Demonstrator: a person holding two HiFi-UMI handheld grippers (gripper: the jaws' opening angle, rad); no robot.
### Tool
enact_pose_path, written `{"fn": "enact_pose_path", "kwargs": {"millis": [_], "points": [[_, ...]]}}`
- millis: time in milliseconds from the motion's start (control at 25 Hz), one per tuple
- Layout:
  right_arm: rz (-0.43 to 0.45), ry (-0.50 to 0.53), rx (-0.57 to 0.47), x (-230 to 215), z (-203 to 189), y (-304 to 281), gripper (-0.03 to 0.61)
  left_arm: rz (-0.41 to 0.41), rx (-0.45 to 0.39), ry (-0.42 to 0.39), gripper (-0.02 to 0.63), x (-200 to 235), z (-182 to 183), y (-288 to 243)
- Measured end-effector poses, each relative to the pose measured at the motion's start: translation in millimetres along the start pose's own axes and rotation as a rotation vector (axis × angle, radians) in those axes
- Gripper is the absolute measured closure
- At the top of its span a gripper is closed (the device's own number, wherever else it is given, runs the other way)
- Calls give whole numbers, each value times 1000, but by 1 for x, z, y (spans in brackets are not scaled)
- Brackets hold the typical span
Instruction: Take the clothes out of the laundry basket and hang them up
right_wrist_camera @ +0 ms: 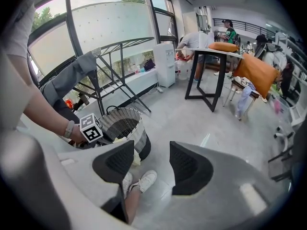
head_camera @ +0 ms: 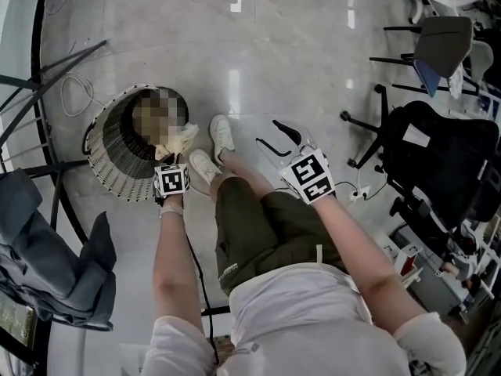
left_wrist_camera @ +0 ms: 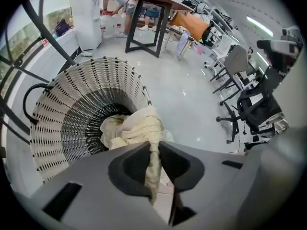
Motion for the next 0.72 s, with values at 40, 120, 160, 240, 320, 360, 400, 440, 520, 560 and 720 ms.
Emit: {"fn": "enact_pose_path", "kwargs": {"millis": [40,120,160,240,320,360,400,440,520,560,720], "points": [[-4,4,-6,-1,1,2,348,6,0,1,554,1,1,4],[-10,7,-15,-2,3,5,348,11,-11,4,558,0,5,13],[-10,1,-19,-1,6,7,348,5,-21,-2,572,-2,8,19],[-6,-4,-29,3,12,9,348,-15,-33,-38,607,-8,14,32],[-3,5,-42,8,18,11,348,-30,-33,-92,607,-13,16,47],[-3,9,-50,11,21,12,348,-38,-38,-117,607,-14,17,55],[-3,13,-58,13,25,14,348,-45,-48,-132,607,-16,19,63],[-5,16,-65,16,30,17,348,-52,-64,-136,609,-18,20,71],[-5,21,-76,22,37,23,348,-58,-101,-125,609,-19,25,89],[-5,25,-80,25,41,26,348,-55,-118,-119,609,-18,28,98],[-4,33,-99,36,55,37,348,-32,-182,-127,609,-16,45,135]]}}
Point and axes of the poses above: the fingertips, and each gripper's own axes: y backward along the fingers, x to its left, z out of its top, the point moved 1 cm from there along y, backward along the fingers, and after that the axes turned 10 degrees about -x, right-handed, at the moved point
